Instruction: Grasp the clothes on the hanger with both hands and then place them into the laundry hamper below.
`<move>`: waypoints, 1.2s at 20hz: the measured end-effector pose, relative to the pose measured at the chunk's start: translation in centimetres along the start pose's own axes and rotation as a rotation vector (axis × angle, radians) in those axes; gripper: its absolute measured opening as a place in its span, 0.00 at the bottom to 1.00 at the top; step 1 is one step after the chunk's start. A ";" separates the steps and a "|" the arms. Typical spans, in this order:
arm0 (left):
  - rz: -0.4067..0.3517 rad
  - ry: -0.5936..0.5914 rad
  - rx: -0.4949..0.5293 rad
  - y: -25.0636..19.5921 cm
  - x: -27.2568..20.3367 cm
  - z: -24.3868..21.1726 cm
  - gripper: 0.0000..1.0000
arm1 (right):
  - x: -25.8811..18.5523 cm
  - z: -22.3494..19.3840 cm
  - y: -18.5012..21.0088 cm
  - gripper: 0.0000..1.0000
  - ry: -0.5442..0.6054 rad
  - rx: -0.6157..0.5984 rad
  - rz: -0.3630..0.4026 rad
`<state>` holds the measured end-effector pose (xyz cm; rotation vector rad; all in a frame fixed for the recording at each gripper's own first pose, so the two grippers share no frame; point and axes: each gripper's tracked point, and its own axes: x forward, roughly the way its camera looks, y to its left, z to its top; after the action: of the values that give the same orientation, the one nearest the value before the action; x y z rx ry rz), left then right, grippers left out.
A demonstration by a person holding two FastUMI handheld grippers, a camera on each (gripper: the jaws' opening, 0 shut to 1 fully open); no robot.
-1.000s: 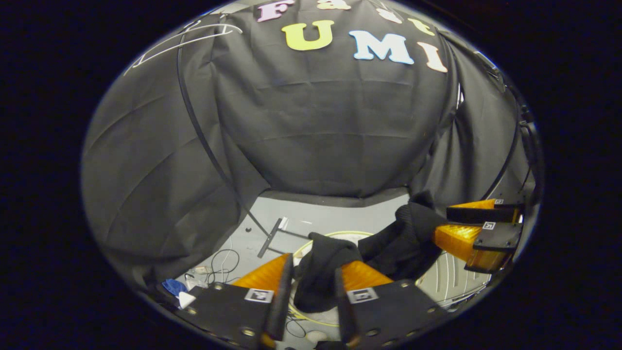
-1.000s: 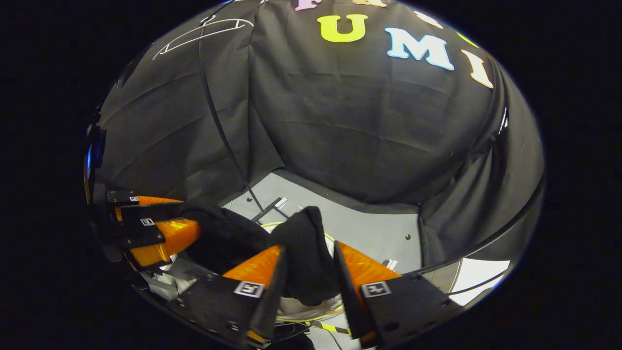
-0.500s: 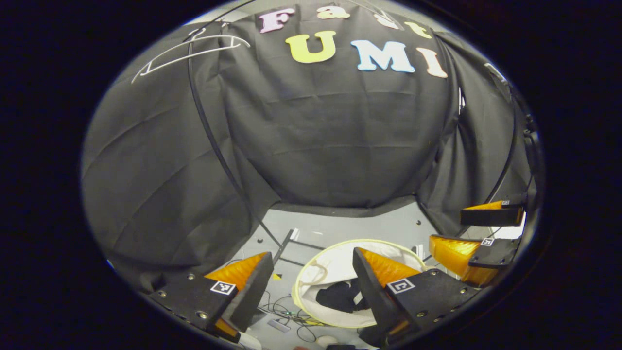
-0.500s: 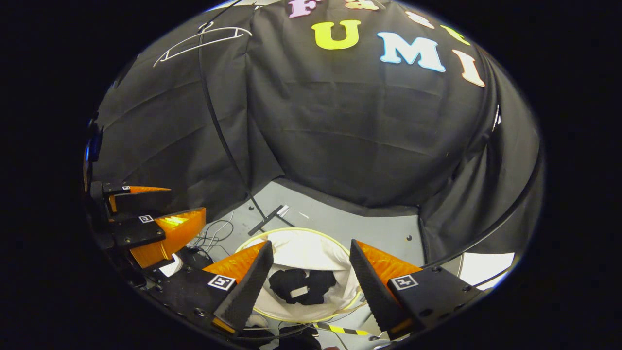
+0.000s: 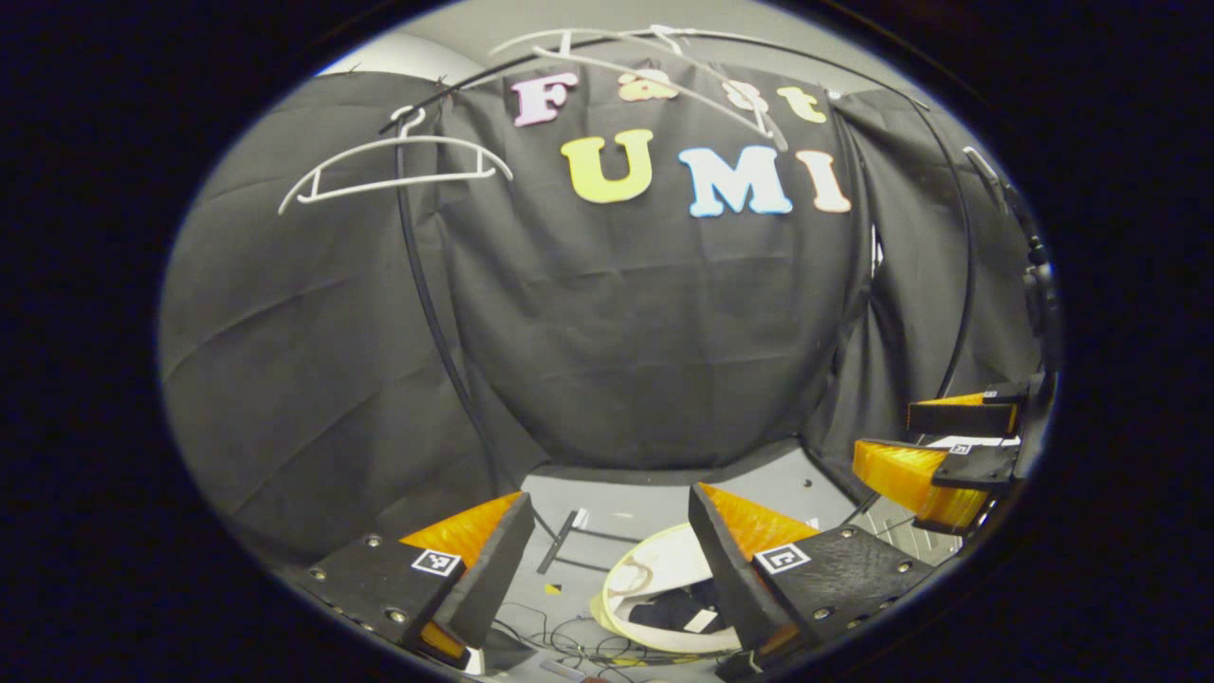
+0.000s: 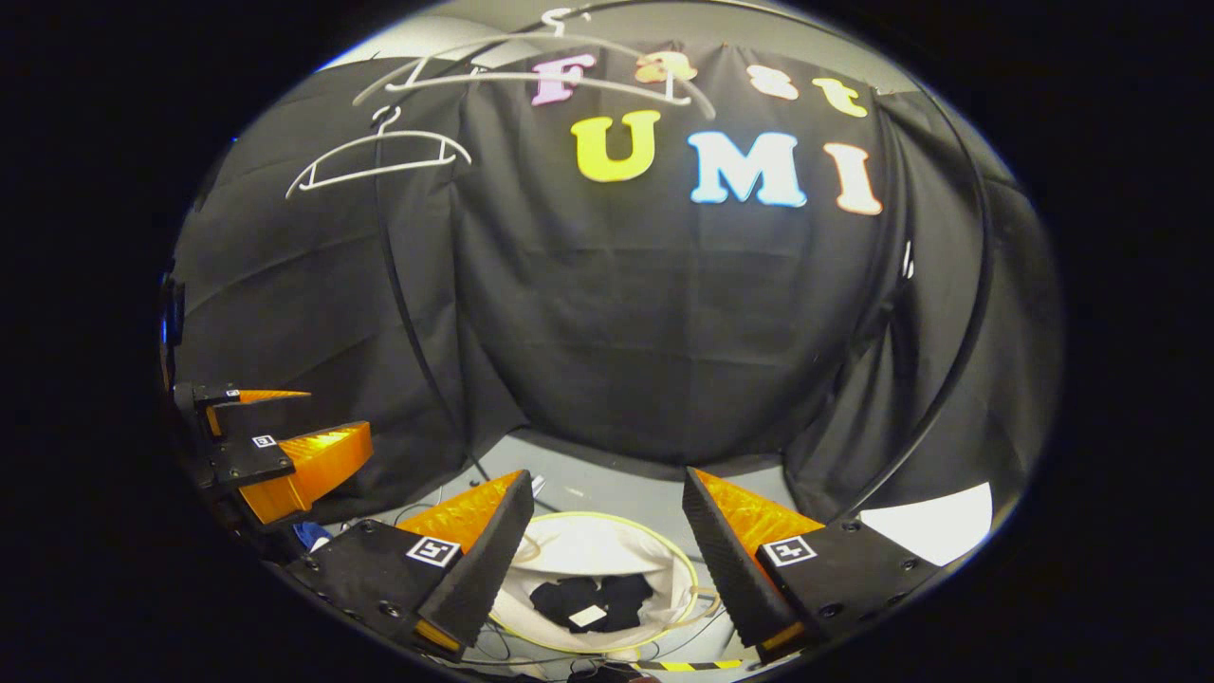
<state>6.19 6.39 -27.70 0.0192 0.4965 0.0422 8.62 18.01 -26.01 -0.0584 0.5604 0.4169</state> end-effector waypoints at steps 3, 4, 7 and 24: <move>-0.017 -0.090 0.007 0.9 -2.6 3.4 0.97 | -3.7 3.2 -0.5 1.00 -0.091 0.018 -0.047; -0.017 -0.117 0.010 1.1 -3.4 4.7 0.97 | -4.9 4.2 -1.0 0.96 -0.119 0.019 -0.064; -0.031 -0.198 0.009 1.1 -6.0 8.3 0.96 | -9.6 6.6 -0.5 1.00 -0.194 0.028 -0.102; -0.054 -0.437 -0.014 -4.8 -20.5 19.0 0.96 | -27.9 13.8 -11.6 0.96 -0.483 0.051 -0.271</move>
<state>-2.57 0.55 -1.42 0.0007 0.0598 -0.0123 -1.15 -0.59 -0.23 0.0163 0.0828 0.1419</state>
